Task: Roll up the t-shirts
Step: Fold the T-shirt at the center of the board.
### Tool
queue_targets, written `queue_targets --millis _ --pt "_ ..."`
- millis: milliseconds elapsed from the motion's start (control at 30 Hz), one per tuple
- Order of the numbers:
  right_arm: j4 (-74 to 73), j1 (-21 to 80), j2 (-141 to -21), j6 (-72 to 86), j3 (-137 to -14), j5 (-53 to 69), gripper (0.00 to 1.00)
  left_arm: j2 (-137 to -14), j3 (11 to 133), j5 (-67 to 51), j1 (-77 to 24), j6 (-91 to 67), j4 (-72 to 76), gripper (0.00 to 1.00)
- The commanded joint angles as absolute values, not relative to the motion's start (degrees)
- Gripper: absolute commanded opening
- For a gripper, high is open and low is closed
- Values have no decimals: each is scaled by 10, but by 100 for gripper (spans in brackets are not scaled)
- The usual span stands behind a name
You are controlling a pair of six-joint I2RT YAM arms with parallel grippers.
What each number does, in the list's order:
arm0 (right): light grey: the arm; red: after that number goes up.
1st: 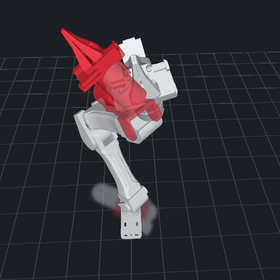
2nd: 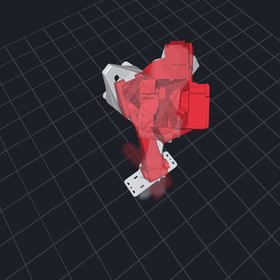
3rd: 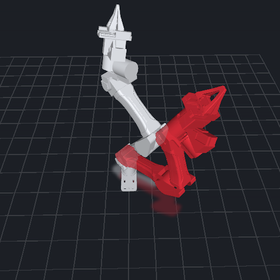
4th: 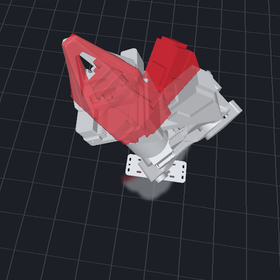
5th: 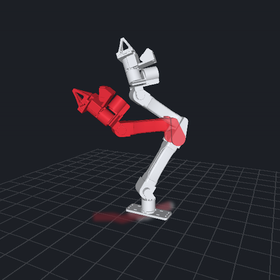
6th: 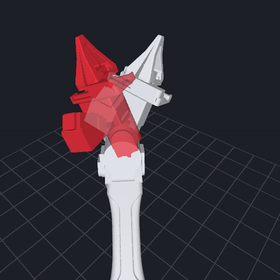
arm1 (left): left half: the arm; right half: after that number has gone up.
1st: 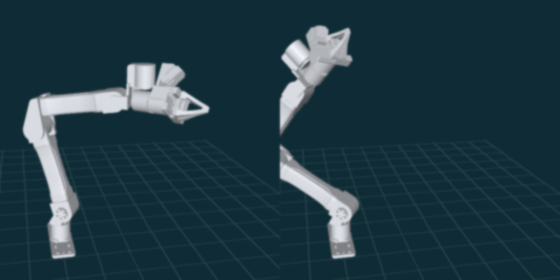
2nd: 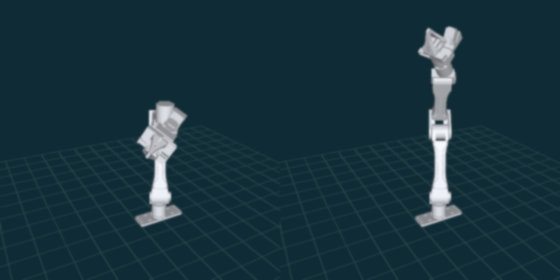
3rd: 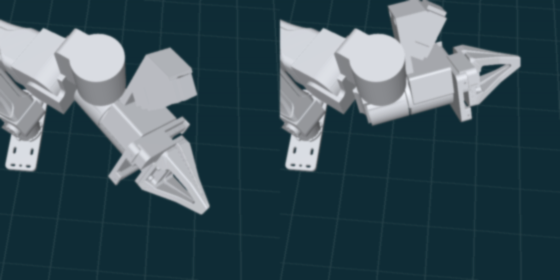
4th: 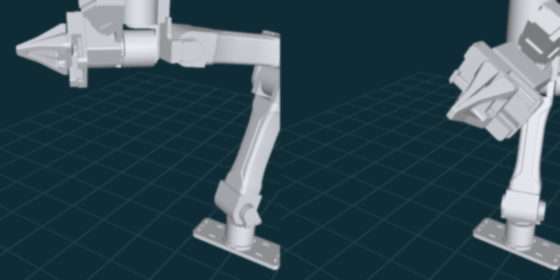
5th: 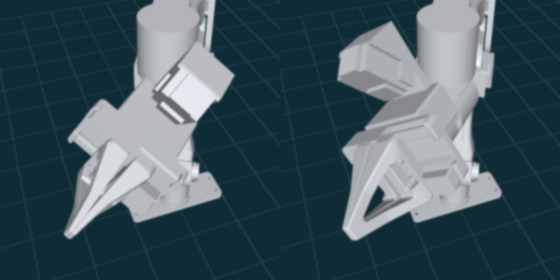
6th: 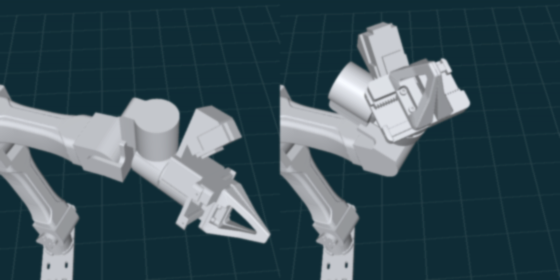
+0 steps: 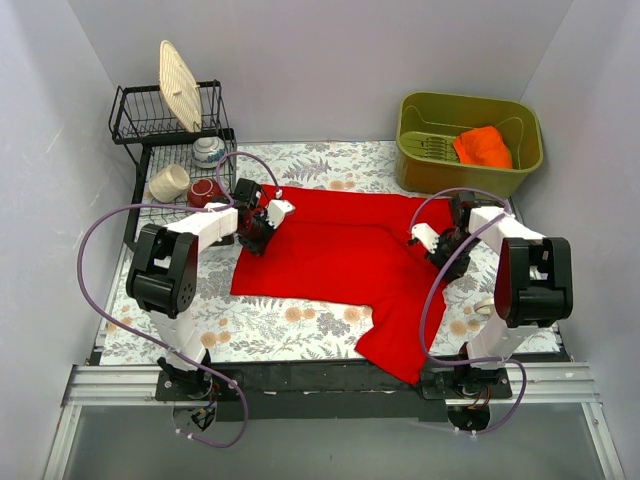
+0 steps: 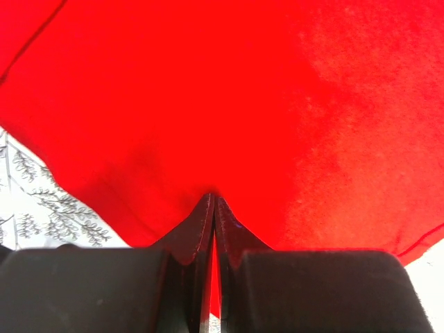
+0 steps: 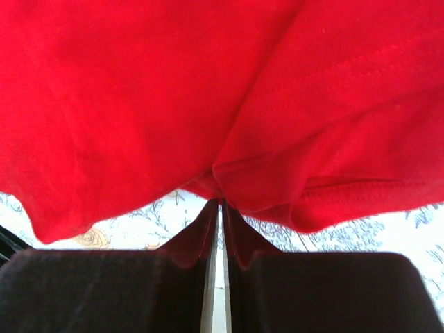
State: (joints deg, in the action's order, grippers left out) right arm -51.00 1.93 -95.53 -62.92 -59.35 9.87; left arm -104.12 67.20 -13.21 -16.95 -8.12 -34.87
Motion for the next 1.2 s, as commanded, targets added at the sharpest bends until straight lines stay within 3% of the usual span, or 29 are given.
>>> queue_targets --millis 0,200,600,933,1100,1167 --pt "-487 19 -988 -614 -602 102 13 -1022 670 -111 -166 -69 -334 0" --pt "-450 10 -1000 -611 -585 22 11 -1026 662 -93 -150 -52 -332 0" --pt "-527 -47 -965 -657 -598 3 11 -1049 671 -94 -123 -33 -324 0" --pt "-635 -24 -1023 -560 -848 125 19 -1052 756 -165 -124 -75 -352 0" --pt "-586 28 -1074 -501 -878 165 21 -1078 806 -178 -127 -107 -369 9" --pt "-592 29 -1102 -479 -909 203 28 -1084 817 -179 -127 -125 -373 15"
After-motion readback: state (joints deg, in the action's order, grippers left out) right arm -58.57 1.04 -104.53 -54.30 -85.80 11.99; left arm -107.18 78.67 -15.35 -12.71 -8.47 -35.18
